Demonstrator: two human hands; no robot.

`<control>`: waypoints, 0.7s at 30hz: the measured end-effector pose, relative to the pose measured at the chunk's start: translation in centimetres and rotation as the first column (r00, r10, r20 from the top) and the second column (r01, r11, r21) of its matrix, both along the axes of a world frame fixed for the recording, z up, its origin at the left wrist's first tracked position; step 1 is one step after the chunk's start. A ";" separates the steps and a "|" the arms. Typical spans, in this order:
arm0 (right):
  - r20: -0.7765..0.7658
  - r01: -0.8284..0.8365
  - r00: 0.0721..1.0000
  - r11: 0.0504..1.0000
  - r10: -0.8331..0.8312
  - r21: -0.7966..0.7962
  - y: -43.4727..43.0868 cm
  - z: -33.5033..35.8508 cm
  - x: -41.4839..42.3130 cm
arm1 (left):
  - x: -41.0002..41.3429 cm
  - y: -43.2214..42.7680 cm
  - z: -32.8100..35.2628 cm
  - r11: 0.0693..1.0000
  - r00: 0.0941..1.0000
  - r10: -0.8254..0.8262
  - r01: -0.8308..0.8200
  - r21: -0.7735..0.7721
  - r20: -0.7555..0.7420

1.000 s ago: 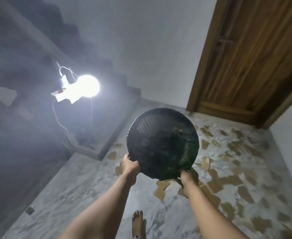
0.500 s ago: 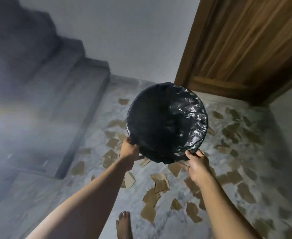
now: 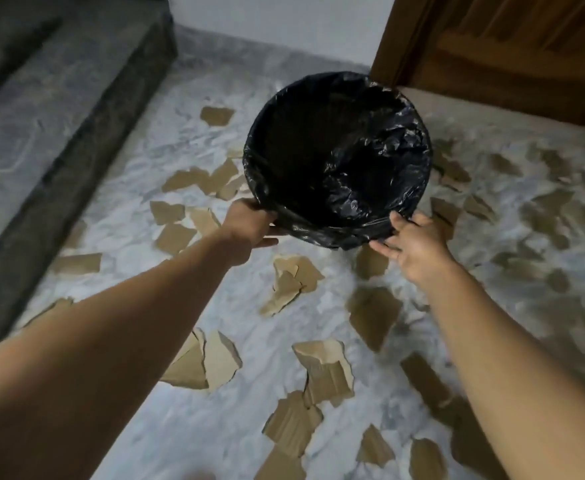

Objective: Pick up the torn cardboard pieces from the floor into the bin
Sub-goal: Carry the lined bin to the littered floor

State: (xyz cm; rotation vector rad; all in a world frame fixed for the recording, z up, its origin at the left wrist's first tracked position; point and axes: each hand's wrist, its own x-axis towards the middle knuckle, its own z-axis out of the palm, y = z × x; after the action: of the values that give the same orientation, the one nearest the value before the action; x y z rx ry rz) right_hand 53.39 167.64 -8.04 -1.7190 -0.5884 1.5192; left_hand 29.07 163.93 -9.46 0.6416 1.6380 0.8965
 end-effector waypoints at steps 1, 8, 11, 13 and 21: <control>-0.006 -0.010 1.000 1.000 0.010 0.013 0.7 -2.0 0.6 | 0.1 0.7 -2.1 1.000 1.000 -0.020 0.020 0.011 -0.011; 0.006 -0.065 0.998 0.994 0.065 0.089 3.9 -11.2 3.2 | 1.2 5.3 -11.0 0.992 0.999 -0.030 0.032 0.124 -0.019; 0.015 -0.094 0.996 0.983 0.093 0.160 4.4 -13.4 3.5 | 1.7 6.2 -12.6 0.983 1.000 -0.013 0.012 0.182 0.009; 0.045 -0.093 0.995 0.972 0.085 0.214 5.0 -14.6 3.5 | 2.1 6.4 -13.0 0.971 0.999 0.028 -0.034 0.237 0.026; 0.171 -0.070 0.985 0.947 0.017 0.312 0.1 -16.5 2.8 | 4.6 0.2 -15.1 0.959 0.980 0.122 -0.075 0.273 -0.159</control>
State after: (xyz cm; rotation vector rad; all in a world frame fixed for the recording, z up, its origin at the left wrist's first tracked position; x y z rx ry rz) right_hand 56.17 167.70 -24.55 -1.5974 -0.9113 1.2369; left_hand 33.62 164.12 -24.54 0.8490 1.7320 1.1750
